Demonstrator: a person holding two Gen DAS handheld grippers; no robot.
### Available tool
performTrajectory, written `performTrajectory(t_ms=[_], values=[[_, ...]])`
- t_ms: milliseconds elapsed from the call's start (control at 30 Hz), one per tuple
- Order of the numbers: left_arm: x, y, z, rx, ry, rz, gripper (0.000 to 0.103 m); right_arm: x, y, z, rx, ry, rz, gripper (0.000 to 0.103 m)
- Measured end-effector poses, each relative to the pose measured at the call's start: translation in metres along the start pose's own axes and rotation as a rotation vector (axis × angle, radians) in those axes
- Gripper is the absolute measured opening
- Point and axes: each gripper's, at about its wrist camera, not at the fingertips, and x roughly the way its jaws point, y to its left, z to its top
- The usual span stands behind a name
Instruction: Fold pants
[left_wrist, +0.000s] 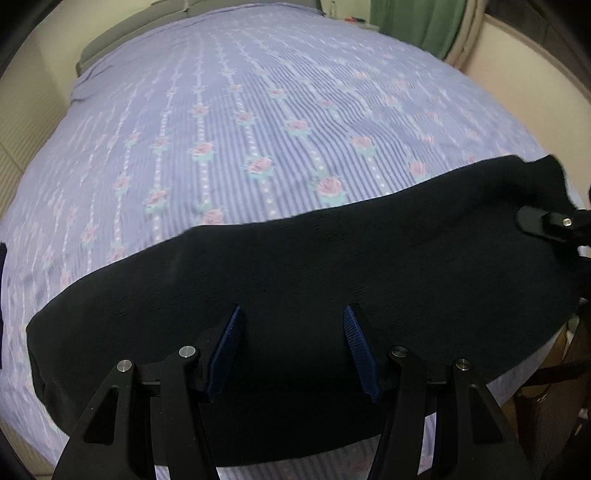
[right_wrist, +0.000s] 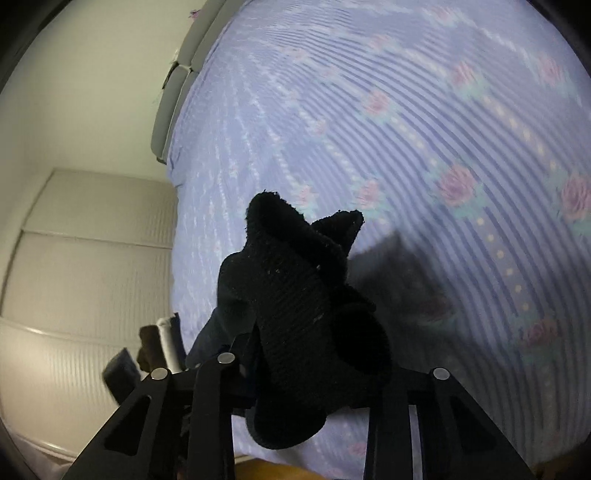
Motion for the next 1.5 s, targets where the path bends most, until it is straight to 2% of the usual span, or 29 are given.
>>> performTrajectory(t_ms=[233, 433, 467, 533, 700, 800, 933, 1033, 1133, 1167, 1200, 1267, 1300, 1367, 1500], values=[[-0.068, 0.055, -0.007, -0.092, -0.095, -0.046, 0.056, -0.012, 0.107, -0.007, -0.180, -0.013, -0.027, 0.029], [-0.134, 0.135, -0.030, -0.154, -0.175, -0.011, 0.057, 0.007, 0.209, -0.044, -0.363, -0.024, -0.089, 0.029], [-0.140, 0.149, -0.032, -0.163, -0.182, 0.000, 0.057, 0.020, 0.231, -0.054, -0.407, -0.030, -0.122, 0.029], [-0.153, 0.179, -0.039, -0.183, -0.200, 0.028, 0.057, 0.032, 0.247, -0.077, -0.459, -0.040, -0.170, 0.029], [-0.168, 0.245, -0.063, -0.242, -0.220, 0.087, 0.061, 0.102, 0.294, -0.131, -0.569, -0.120, -0.384, 0.029], [-0.166, 0.276, -0.075, -0.253, -0.225, 0.119, 0.061, 0.141, 0.311, -0.159, -0.593, -0.135, -0.455, 0.029], [-0.161, 0.304, -0.093, -0.254, -0.223, 0.153, 0.061, 0.194, 0.332, -0.210, -0.712, -0.116, -0.556, 0.029], [-0.156, 0.323, -0.110, -0.260, -0.210, 0.171, 0.062, 0.227, 0.323, -0.235, -0.760, -0.104, -0.644, 0.030], [-0.152, 0.340, -0.126, -0.268, -0.200, 0.184, 0.062, 0.250, 0.321, -0.253, -0.804, -0.126, -0.720, 0.035], [-0.152, 0.343, -0.130, -0.273, -0.200, 0.187, 0.062, 0.255, 0.322, -0.257, -0.821, -0.129, -0.728, 0.044], [-0.153, 0.347, -0.135, -0.284, -0.201, 0.188, 0.062, 0.259, 0.324, -0.263, -0.840, -0.130, -0.719, 0.061], [-0.155, 0.352, -0.141, -0.301, -0.200, 0.192, 0.062, 0.266, 0.331, -0.272, -0.866, -0.138, -0.717, 0.077], [-0.157, 0.356, -0.144, -0.311, -0.199, 0.194, 0.062, 0.269, 0.333, -0.277, -0.875, -0.133, -0.719, 0.081], [-0.159, 0.361, -0.147, -0.322, -0.199, 0.197, 0.062, 0.272, 0.337, -0.279, -0.868, -0.123, -0.707, 0.082], [-0.169, 0.367, -0.151, -0.352, -0.210, 0.199, 0.062, 0.269, 0.338, -0.279, -0.822, -0.073, -0.648, 0.089]])
